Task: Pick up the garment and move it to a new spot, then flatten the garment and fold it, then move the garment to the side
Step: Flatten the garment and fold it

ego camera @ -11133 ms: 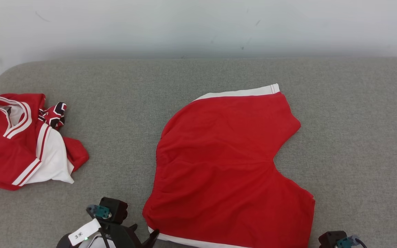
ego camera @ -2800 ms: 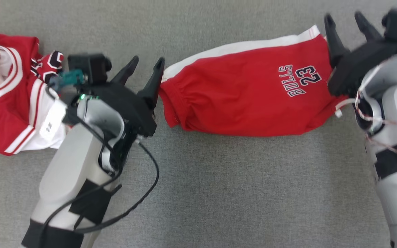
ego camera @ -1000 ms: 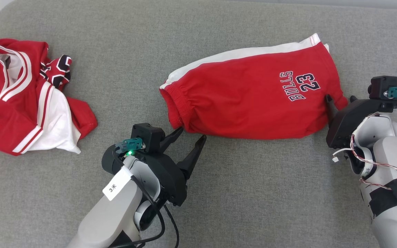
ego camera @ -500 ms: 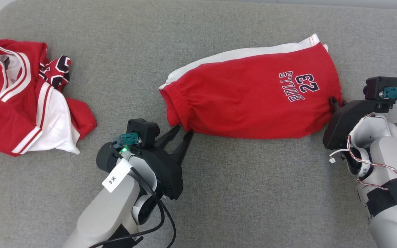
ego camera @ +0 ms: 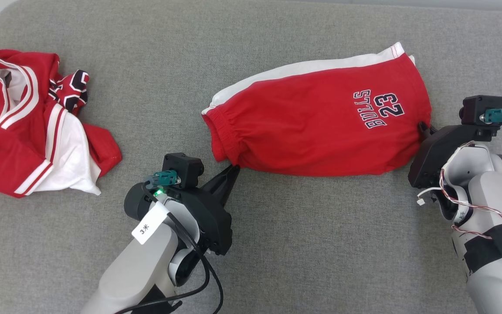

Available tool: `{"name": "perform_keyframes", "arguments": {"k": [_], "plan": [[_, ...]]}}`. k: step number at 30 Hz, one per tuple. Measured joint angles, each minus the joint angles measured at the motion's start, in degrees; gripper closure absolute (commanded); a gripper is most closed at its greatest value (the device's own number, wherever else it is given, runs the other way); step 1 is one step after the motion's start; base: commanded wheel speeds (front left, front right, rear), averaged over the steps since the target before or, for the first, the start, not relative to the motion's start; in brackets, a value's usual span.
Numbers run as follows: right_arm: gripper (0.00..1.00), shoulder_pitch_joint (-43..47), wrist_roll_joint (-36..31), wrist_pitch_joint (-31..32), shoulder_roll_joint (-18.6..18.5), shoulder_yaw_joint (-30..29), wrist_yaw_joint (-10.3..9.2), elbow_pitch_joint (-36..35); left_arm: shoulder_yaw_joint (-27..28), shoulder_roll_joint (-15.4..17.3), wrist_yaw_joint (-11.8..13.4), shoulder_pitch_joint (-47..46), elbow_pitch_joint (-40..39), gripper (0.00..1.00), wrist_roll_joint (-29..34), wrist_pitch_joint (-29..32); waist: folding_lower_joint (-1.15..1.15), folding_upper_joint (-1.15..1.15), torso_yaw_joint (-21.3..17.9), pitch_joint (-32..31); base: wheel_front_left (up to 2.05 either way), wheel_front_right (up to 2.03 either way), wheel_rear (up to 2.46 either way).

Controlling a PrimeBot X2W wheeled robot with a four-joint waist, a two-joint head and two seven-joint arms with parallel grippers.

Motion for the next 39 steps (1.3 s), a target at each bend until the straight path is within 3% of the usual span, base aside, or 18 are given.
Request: {"name": "perform_keyframes", "arguments": {"k": [9,16,19,23,32,39], "plan": [[1.0,0.2,1.2,-0.1,-0.2,-1.1,0.16,0.4,-0.8,1.0,-0.7,0.0,-0.5,1.0,-0.3,-1.9,0.0,0.0,0.0,-0.7,0.0,0.0,0.0],[1.0,3.1,3.9,-0.8,-0.9,-3.6,0.63,-0.1,-3.5,5.5,-1.0,1.3,-4.0,1.0,-1.0,-3.9,0.0,0.0,0.2,-2.5,0.0,0.0,0.0],[1.0,4.7,4.4,-0.9,-0.6,-4.0,0.85,-0.7,-7.5,8.1,-1.0,2.7,-6.5,1.0,-1.9,-4.0,0.0,0.0,0.2,-3.4,0.0,0.0,0.0],[1.0,7.4,6.3,-0.9,0.2,-4.3,2.21,-1.9,-12.4,11.8,-1.0,4.4,-10.4,1.0,-3.5,-5.0,0.0,0.0,0.1,-4.7,0.0,0.0,0.0],[1.0,17.5,11.1,-0.2,1.5,-5.1,7.17,-7.8,-20.3,19.1,-1.0,7.8,-18.8,1.0,-7.4,-6.8,0.0,0.0,-0.5,-8.6,0.0,0.0,0.0],[1.0,27.1,13.6,1.5,1.7,-5.9,8.31,-15.3,-22.5,24.5,-1.0,11.7,-21.1,1.0,-10.8,-6.8,-0.01,0.0,-1.2,-12.2,0.0,0.0,0.0]]}}
